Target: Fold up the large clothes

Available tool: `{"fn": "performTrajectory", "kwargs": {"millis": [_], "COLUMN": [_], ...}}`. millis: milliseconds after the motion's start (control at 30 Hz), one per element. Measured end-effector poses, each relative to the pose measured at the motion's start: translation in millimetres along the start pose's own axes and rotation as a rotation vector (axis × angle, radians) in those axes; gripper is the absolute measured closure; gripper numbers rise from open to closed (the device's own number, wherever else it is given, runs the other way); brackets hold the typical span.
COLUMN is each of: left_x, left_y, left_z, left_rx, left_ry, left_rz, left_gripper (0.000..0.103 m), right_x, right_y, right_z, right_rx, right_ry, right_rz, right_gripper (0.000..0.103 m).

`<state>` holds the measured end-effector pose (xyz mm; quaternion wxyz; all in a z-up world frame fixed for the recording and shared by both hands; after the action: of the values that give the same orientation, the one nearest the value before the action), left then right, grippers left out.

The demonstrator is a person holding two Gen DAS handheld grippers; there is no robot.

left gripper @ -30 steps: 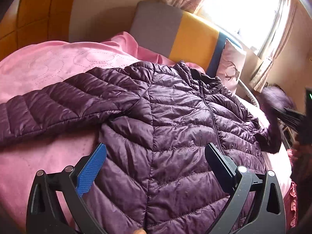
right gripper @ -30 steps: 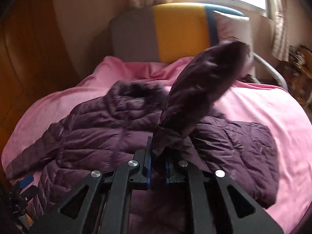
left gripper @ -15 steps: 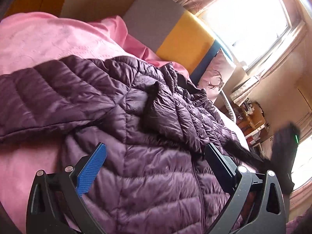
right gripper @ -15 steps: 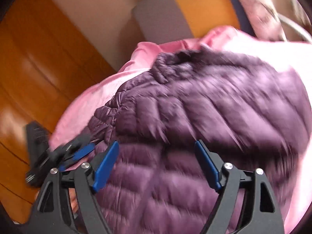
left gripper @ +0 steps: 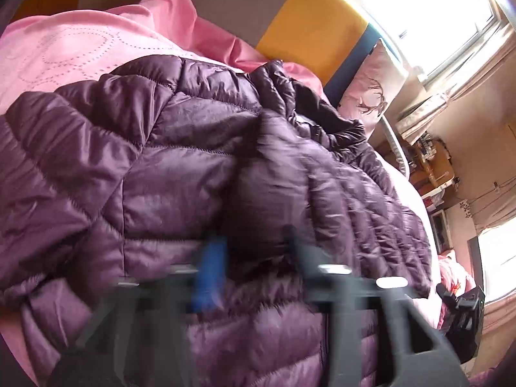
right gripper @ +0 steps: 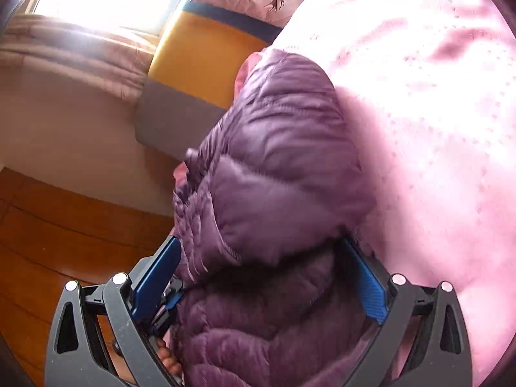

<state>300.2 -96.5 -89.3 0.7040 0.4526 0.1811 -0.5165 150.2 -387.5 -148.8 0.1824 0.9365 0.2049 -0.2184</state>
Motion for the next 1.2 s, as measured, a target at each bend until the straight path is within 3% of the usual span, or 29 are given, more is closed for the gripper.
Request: {"fn": "performTrajectory", "kwargs": {"millis": [100,333,467,567,733,867,967,1067,1133,1167,1200], "left_x": [-16,-65,-68,-61,-69,-70,-76,-79,-79,-79,-79], "left_y": [9,7,-10,-24,-22,-16,-19,-24,-30,-32,-34], "left_z": [-1,-14,-53,-78,-60,-51,-38,-31,-37,-39,-40], "left_rx": [0.008,0.047,-0.008,-0.049,-0.008,-0.01,0.065,0.081,0.043,0.039,0.04], "left_ry": [-0.006,0.023,0.109,0.139,0.111,0.108,0.152,0.175,0.162,0.157,0.155], "left_rz": [0.065,0.172,0.151,0.1,0.13,0.145,0.174,0.211,0.204,0.201,0.203], "left_gripper": [0.096,0.098,0.098,0.098,0.098,0.098,0.098,0.098,0.098,0.098,0.098], "right_x": [4,7,13,12,-21,-35,-24,19,57,77,98], "right_y": [6,27,30,29,18,23,20,15,14,15,19], "right_z": [-5,4,-1,-4,-8,-26,-51,-80,-88,-88,-78], "right_rx": [0.014,0.183,0.179,0.095,-0.035,-0.158,-0.299,-0.45,-0.557,-0.614,-0.664], "right_ry": [0.029,0.156,0.156,0.081,0.01,-0.058,-0.136,-0.203,-0.326,-0.421,-0.571], "right_rz": [0.006,0.076,0.058,0.044,0.022,0.062,0.06,0.017,0.014,0.016,0.022], "right_gripper": [0.003,0.003,0.004,0.005,0.005,0.005,0.012,0.014,0.014,0.015,0.015]}}
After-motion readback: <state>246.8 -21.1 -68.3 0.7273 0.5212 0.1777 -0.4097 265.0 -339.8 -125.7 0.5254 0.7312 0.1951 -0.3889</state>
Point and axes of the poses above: each gripper's, at about its wrist camera, not at the fingertips, and x roughly the way its jaws point, z to its right, y to its top, the point moved 5 cm from there along x, roughly the way its jaws point, and after that the axes turned 2 degrees about -y, right-handed, at the moved point
